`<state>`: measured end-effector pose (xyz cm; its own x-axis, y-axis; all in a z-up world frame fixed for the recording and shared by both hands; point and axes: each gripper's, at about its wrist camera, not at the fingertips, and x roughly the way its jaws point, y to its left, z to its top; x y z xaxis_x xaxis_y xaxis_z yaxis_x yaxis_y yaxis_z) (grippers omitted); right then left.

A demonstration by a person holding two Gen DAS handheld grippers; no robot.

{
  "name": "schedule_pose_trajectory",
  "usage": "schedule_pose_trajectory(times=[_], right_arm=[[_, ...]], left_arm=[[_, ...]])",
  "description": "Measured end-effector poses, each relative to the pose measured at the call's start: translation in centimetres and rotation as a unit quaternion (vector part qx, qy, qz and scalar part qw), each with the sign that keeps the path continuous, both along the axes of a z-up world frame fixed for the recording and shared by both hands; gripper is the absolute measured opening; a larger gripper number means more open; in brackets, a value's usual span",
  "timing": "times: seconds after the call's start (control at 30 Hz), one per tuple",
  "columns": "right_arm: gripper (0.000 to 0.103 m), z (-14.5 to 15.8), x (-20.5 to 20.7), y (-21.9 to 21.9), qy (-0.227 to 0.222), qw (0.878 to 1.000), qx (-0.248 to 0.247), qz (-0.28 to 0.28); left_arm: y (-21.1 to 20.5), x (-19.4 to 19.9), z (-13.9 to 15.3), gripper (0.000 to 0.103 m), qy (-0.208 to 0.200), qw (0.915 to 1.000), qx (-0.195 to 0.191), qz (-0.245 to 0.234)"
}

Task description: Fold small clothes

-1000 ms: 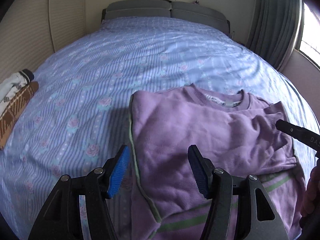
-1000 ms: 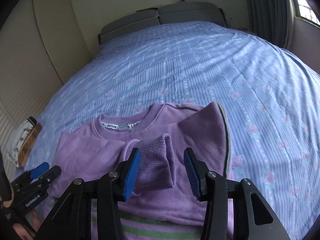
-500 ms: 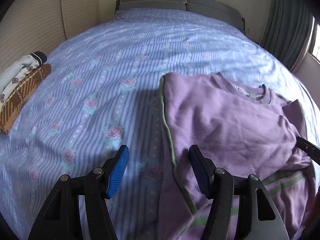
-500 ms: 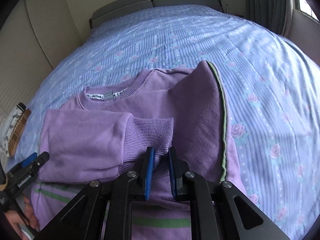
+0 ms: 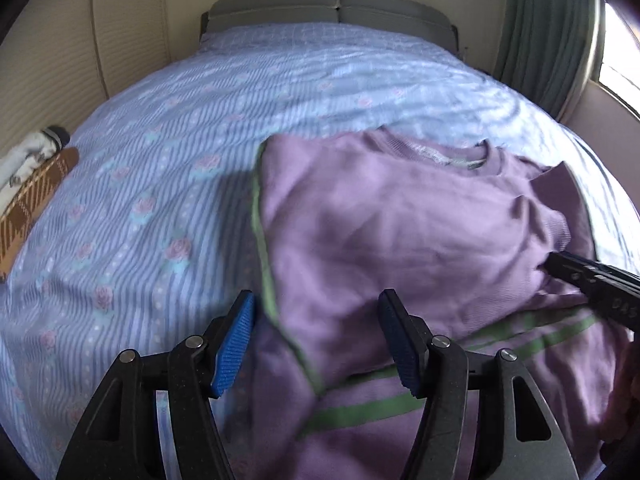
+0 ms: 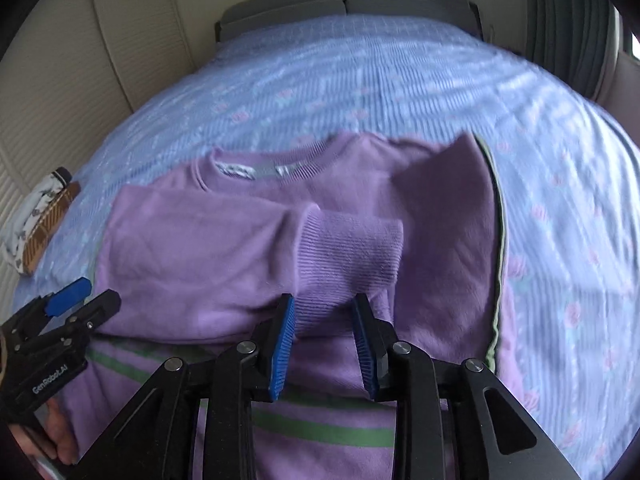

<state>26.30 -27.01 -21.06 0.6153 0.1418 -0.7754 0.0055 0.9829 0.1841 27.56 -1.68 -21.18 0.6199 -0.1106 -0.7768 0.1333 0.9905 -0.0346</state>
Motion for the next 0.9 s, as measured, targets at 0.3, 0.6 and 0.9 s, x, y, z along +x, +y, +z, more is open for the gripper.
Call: schedule_pose_trajectory(times=[0.3,0.6,0.9], right_arm=[[0.044,3.6,-3.0,0.2,-0.044,0.999,0.001,-0.014],[0.052,8.4,-14.6,-1.7,-0.091,0.993,-0.025,-0.072],[0.052,6.3,-22.7,-3.4,-0.07,0.992,-0.033,-0.105]], left_arm=[[1.3,-2.1,2.9,0.064,-0.016,0.9994,-0.031,0.002],[3.1,-11.1,7.7,0.064,-0.064,0.9977,-0.023,-0.008],[4.2,-17.8,4.3,0.064,-0.036,0.9987,-0.035,-0.005]])
